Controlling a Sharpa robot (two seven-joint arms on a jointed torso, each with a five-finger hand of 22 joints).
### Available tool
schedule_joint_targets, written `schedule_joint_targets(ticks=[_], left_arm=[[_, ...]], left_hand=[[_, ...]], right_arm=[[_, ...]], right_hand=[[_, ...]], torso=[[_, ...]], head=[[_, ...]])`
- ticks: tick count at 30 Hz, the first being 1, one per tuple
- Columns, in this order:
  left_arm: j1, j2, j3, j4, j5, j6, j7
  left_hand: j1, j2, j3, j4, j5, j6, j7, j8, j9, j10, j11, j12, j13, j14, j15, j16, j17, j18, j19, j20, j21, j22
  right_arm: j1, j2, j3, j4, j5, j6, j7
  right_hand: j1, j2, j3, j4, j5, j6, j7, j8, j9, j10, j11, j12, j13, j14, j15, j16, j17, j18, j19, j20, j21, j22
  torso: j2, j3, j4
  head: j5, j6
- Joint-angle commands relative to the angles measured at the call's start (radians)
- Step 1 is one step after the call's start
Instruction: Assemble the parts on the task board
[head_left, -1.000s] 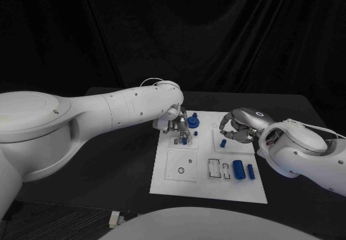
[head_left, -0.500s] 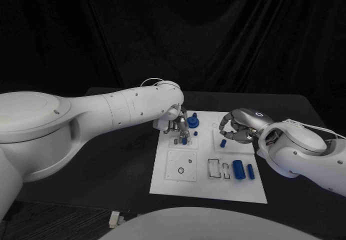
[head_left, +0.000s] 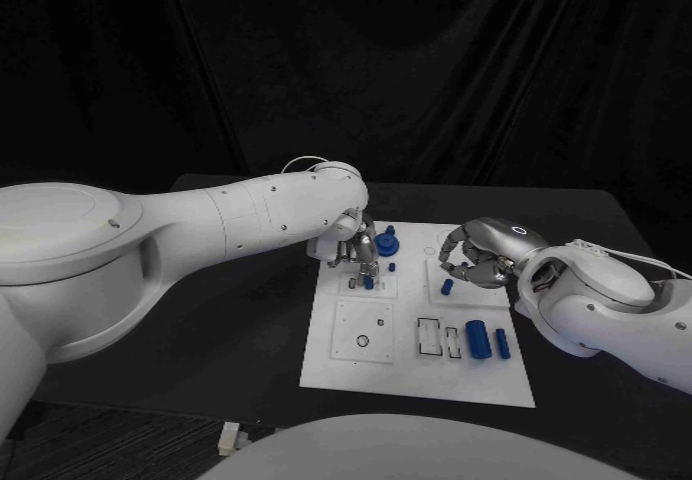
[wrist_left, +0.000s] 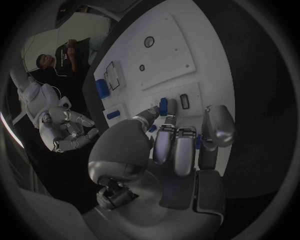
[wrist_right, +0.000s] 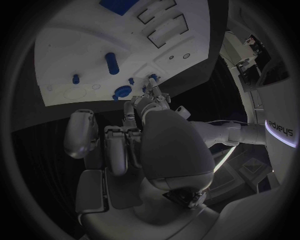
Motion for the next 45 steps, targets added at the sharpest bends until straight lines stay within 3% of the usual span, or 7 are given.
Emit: schedule_joint_targets(ticks=[1, 12, 16, 32, 45], left_arm=[[-0.004, -0.005, -0.001, 0.007, 0.003, -0.011, 0.015], [-0.004, -0.04, -0.001, 0.069, 0.003, -0.107, 0.027], [-0.004, -0.063, -0.001, 0.102, 0.003, -0.16, 0.032], [-0.004, -0.218, -0.001, 0.317, 0.003, -0.361, 0.049], [-0.004, -0.307, -0.001, 0.446, 0.003, -0.501, 0.061]], left_hand=[[0.01, -0.004, 0.062, -0.062, 0.004, 0.002, -0.006, 0.001, 0.01, 0.022, -0.007, -0.001, 0.138, 0.084, -0.008, -0.003, 0.229, -0.005, 0.003, -0.005, 0.004, 0.147], [0.01, -0.006, 0.107, -0.105, 0.013, -0.001, -0.003, 0.009, 0.034, 0.023, -0.007, -0.006, 0.135, 0.085, -0.011, -0.005, 0.227, -0.007, 0.011, -0.008, 0.016, 0.15], [-0.004, -0.004, 0.112, -0.102, 0.003, -0.006, -0.001, 0.007, 0.037, 0.019, -0.005, -0.017, 0.127, 0.083, -0.009, -0.008, 0.225, -0.007, 0.013, -0.007, 0.019, 0.151], [-0.008, -0.001, 0.116, -0.1, 0.002, -0.002, -0.003, 0.011, 0.041, 0.01, -0.006, -0.037, 0.11, 0.081, -0.01, -0.014, 0.22, -0.006, 0.012, -0.007, 0.013, 0.149], [-0.018, -0.003, 0.114, -0.088, -0.005, 0.001, -0.006, 0.017, 0.049, 0.003, -0.007, -0.058, 0.094, 0.078, -0.011, -0.023, 0.213, -0.003, 0.008, -0.008, -0.002, 0.146]], right_arm=[[-0.003, 0.0, 0.001, -0.001, -0.004, 0.006, -0.008], [-0.004, -0.002, 0.001, -0.004, -0.004, 0.004, -0.009], [-0.005, -0.004, 0.001, -0.005, -0.004, 0.002, -0.01], [-0.015, -0.016, 0.001, -0.018, -0.004, -0.009, -0.01], [-0.031, -0.026, 0.001, -0.022, -0.006, -0.029, -0.003]], right_hand=[[-0.009, -0.004, 0.004, 0.001, -0.005, 0.007, -0.001, 0.005, 0.001, 0.108, 0.004, 0.004, 0.264, 0.105, 0.008, 0.003, 0.263, 0.01, -0.008, 0.002, -0.003, 0.153], [-0.008, -0.004, 0.005, 0.0, -0.005, 0.008, -0.002, 0.006, 0.002, 0.108, 0.004, 0.004, 0.264, 0.105, 0.008, 0.003, 0.263, 0.012, -0.013, 0.002, -0.012, 0.151], [-0.008, -0.005, 0.005, 0.0, -0.005, 0.008, -0.002, 0.006, 0.002, 0.108, 0.003, 0.004, 0.264, 0.105, 0.008, 0.003, 0.263, 0.013, -0.015, 0.002, -0.017, 0.149], [-0.007, -0.006, 0.007, -0.001, -0.005, 0.008, -0.002, 0.006, 0.002, 0.108, 0.003, 0.004, 0.264, 0.105, 0.008, 0.003, 0.263, 0.014, -0.019, 0.001, -0.026, 0.146], [-0.006, -0.008, 0.008, -0.002, -0.004, 0.008, -0.002, 0.006, 0.003, 0.108, 0.003, 0.004, 0.264, 0.105, 0.007, 0.003, 0.263, 0.015, -0.021, 0.001, -0.029, 0.145]], torso=[[0.0, -0.0002, -0.0002], [0.0, 0.0002, 0.0006], [0.0, -0.0001, 0.0004], [0.0, 0.0, -0.0002], [0.0, -0.0002, 0.0014]], head=[[0.001, 0.0], [0.003, 0.0], [0.002, 0.0], [0.009, 0.0], [0.005, 0.0]])
